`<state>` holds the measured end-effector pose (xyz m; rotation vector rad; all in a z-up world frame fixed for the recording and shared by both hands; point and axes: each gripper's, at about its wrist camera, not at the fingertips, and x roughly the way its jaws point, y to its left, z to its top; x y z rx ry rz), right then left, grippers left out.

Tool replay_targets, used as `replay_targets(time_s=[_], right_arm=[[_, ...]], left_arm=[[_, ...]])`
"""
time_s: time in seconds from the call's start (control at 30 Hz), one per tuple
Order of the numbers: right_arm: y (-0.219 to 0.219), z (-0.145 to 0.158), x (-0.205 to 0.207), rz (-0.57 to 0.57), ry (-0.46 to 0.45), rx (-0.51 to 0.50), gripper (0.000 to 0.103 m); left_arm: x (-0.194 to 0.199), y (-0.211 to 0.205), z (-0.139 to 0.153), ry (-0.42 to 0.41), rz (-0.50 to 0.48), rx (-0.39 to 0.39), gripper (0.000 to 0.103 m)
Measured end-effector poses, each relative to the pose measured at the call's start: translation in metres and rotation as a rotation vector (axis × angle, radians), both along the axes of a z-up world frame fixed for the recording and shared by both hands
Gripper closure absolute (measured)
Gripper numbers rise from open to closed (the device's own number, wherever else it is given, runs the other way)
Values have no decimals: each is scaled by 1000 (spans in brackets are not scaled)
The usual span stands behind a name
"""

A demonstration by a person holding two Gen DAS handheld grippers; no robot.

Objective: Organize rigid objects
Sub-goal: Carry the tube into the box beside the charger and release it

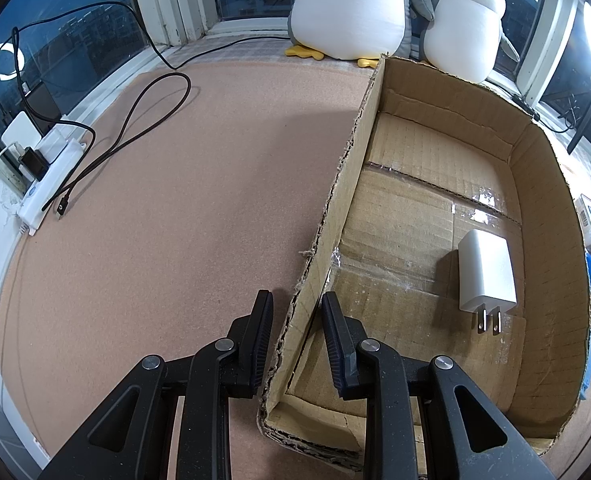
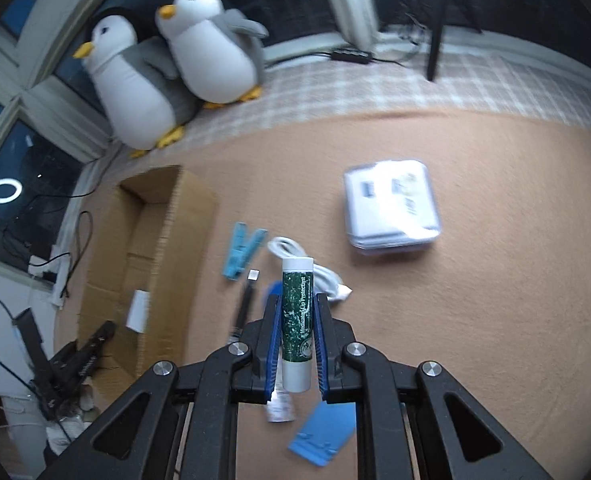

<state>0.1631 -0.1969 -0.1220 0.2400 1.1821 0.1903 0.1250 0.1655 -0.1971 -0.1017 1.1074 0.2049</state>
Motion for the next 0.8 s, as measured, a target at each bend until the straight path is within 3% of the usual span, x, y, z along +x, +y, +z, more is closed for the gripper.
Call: replay_targets(time_s=[0.17, 0.43, 0.8], right_arm=[[50, 13, 6, 84, -23, 23, 89], [126, 6, 8, 191, -16, 51, 89], [176, -23, 2, 269, 39, 46, 89]], left_arm=[[1, 0, 0, -1, 1, -2, 76], [2, 1, 1, -4, 2, -12, 76], [1, 1, 0, -6, 2, -16, 76]])
